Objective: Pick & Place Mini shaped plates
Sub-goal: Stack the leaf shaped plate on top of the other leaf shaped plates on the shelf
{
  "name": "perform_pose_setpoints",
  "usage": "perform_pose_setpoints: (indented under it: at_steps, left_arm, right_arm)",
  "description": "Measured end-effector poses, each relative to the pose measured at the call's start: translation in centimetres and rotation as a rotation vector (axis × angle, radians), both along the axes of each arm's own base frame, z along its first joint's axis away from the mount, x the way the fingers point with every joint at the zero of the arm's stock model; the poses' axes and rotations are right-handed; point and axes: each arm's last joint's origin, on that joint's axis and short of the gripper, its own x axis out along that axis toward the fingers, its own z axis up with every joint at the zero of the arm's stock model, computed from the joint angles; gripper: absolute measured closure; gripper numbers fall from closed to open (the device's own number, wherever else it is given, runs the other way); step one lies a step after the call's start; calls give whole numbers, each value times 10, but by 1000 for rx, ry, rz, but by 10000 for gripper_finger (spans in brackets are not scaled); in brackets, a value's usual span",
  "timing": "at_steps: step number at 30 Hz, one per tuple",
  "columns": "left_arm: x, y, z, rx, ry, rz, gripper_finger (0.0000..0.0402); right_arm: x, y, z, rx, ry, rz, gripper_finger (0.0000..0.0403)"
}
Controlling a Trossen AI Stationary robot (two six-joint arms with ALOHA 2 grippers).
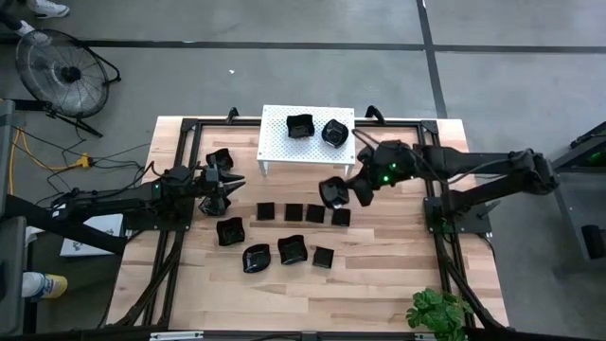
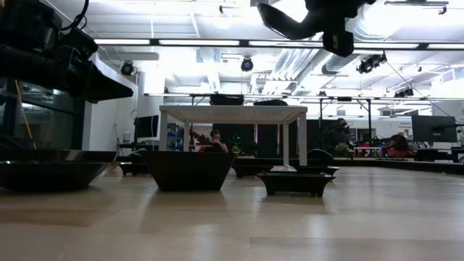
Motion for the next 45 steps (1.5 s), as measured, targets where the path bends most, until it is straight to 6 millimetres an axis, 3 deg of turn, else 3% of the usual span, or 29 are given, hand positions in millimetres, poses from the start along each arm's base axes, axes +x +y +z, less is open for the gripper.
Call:
perform_pose_setpoints:
  at_steps: [20,38,45]
  left_arm:
    - [0,0,0,0,0,0,328]
    - [0,0,0,0,0,0,328]
    - [0,0,0,0,0,0,328]
  right_arm:
    - [-10,-76,5,84,-94,-382,403]
    - [12,-140,33,114,-48,-563,403]
    - [12,-160,27,162,-24,-616,403]
